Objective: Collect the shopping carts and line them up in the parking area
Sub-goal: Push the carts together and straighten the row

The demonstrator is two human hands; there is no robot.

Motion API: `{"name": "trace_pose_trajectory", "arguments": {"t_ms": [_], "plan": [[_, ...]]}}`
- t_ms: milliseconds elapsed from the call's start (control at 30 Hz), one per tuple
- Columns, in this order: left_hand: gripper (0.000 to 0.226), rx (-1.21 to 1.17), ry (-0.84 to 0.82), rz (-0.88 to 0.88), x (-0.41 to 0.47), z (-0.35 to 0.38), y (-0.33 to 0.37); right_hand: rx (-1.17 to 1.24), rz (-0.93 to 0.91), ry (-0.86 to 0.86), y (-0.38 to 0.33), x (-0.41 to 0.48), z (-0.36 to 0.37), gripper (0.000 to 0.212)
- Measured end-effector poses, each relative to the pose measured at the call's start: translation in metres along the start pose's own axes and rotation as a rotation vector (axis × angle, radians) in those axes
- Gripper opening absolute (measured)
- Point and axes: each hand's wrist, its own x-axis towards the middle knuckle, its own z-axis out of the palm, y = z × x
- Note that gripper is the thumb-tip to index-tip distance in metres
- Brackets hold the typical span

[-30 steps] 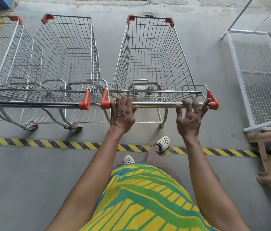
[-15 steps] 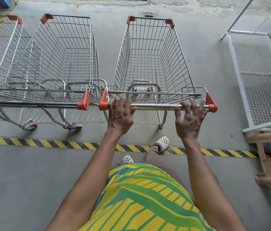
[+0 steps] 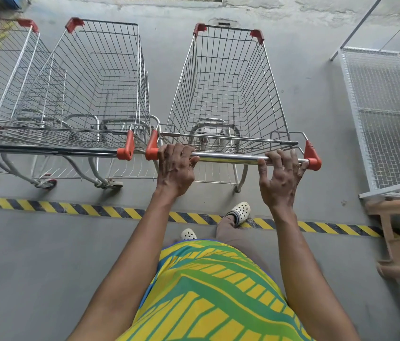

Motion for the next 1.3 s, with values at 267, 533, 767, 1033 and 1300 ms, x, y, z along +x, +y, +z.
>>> {"name": "trace_pose_trajectory", "arguments": {"t_ms": [267,533,767,1033,1300], "plan": [[0.039,-0.005,0.009,0.006,-0.001,-0.003,0.003,0.034,0.015,-0.034,0.000,0.003,-0.002,0.042],[0.022,-0.305,0.201,-0.156,-0.009,-0.020,0.010,0.133,0.072,0.004,-0.009,0.005,-0.010,0.045],[0.018,-1.659,0.305,-1.425,-0.041,-0.052,-0.016,0.218,0.082,0.051,-0.018,0.005,-0.013,0.044],[0.034,-2.056,0.229,-1.360,-0.007,-0.051,-0.017,0.135,0.100,-0.031,-0.018,0.006,0.003,0.051],[0.046,-2.188,0.291,-1.330,-0.002,-0.051,-0.014,0.052,0.085,-0.108,-0.016,0.013,0.004,0.052]]}}
